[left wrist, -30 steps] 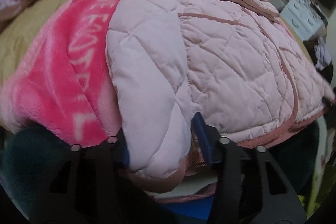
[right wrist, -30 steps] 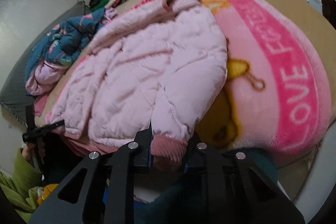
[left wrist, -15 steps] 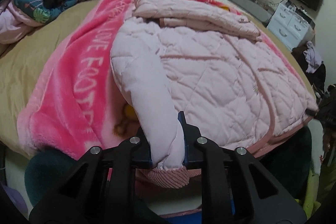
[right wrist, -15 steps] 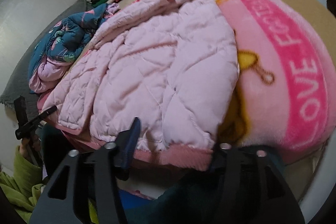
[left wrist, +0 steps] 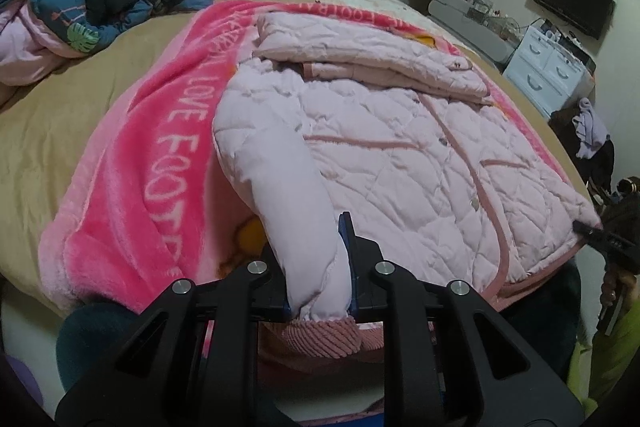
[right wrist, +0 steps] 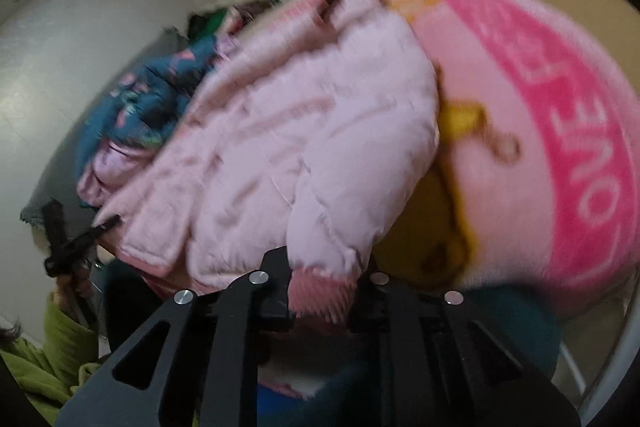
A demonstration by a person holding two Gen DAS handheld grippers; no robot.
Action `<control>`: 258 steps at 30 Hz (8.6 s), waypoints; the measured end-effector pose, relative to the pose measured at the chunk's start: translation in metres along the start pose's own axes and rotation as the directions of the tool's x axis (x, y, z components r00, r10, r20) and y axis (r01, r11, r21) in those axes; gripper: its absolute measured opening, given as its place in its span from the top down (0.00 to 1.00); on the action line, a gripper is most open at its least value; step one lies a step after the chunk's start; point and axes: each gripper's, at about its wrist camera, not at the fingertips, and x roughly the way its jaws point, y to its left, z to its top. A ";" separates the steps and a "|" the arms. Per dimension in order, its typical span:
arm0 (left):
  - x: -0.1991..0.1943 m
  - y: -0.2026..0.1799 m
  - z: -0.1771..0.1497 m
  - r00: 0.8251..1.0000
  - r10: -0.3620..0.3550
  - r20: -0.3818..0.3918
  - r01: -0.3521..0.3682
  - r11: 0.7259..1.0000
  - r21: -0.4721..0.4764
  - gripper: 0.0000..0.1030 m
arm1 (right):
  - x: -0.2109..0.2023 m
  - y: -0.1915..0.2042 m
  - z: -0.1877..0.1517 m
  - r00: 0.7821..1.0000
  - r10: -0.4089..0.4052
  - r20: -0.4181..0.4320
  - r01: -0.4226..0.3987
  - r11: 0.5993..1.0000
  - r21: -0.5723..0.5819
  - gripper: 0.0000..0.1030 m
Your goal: Fold large clothes
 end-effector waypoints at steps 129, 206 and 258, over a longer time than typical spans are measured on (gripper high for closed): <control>0.124 0.011 0.284 0.937 0.181 0.298 -0.173 0.984 -0.053 0.09 | 0.183 0.028 0.273 0.974 -0.169 0.153 0.200 0.955 -0.221 0.09; 0.189 0.048 0.252 0.965 0.249 0.083 -0.235 0.961 -0.144 0.13 | 0.192 -0.031 0.293 0.906 -0.375 0.196 0.381 0.924 0.006 0.04; 0.091 0.017 0.135 0.969 0.226 0.099 -0.215 0.971 -0.109 0.09 | 0.107 0.047 0.165 0.928 -0.307 0.209 0.333 0.938 -0.101 0.04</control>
